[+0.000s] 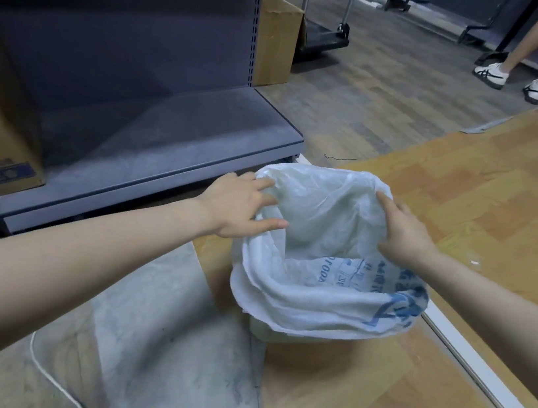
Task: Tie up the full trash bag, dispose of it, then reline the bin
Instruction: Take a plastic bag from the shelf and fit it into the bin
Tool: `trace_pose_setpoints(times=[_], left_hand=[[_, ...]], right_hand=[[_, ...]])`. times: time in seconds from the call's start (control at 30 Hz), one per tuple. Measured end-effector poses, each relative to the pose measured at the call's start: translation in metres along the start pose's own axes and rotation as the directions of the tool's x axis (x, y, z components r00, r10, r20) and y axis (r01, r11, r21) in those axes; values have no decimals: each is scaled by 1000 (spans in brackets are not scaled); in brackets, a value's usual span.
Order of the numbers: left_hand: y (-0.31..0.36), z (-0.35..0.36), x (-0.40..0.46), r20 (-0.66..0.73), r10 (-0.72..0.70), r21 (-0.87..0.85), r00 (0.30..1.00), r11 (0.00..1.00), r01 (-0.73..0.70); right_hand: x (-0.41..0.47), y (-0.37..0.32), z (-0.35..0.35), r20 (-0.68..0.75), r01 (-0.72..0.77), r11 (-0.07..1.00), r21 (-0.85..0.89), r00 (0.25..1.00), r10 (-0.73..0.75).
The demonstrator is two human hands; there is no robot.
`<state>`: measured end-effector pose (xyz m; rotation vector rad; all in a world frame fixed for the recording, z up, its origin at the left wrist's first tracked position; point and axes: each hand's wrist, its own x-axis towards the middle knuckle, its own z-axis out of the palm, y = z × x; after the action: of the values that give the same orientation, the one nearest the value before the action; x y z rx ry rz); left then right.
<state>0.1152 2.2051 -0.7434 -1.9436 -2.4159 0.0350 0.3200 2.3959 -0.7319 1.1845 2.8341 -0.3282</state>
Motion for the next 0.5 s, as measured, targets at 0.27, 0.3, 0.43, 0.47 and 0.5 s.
trace_pose_setpoints(times=[0.27,0.3,0.43,0.47,0.5], left_hand=[[4,6,0,-37,272,130,962,956,-265],[3,6,1,-7,276,103,961,956,-274],[-1,1,-1,13,418,67,908,906,-418],[-1,1,-3,19,445,65,896,893,-445],[0,1,-5,41,458,64,888,886,-460]], right_hand=[[-4,4,11,25,66,968,-240,998,-62],[-4,5,11,20,53,964,-262,999,-50],[-10,4,14,-88,-20,919,-393,996,-16],[-12,4,16,-106,-34,911,-411,994,-11],[-13,4,17,-103,-50,915,-401,995,9]])
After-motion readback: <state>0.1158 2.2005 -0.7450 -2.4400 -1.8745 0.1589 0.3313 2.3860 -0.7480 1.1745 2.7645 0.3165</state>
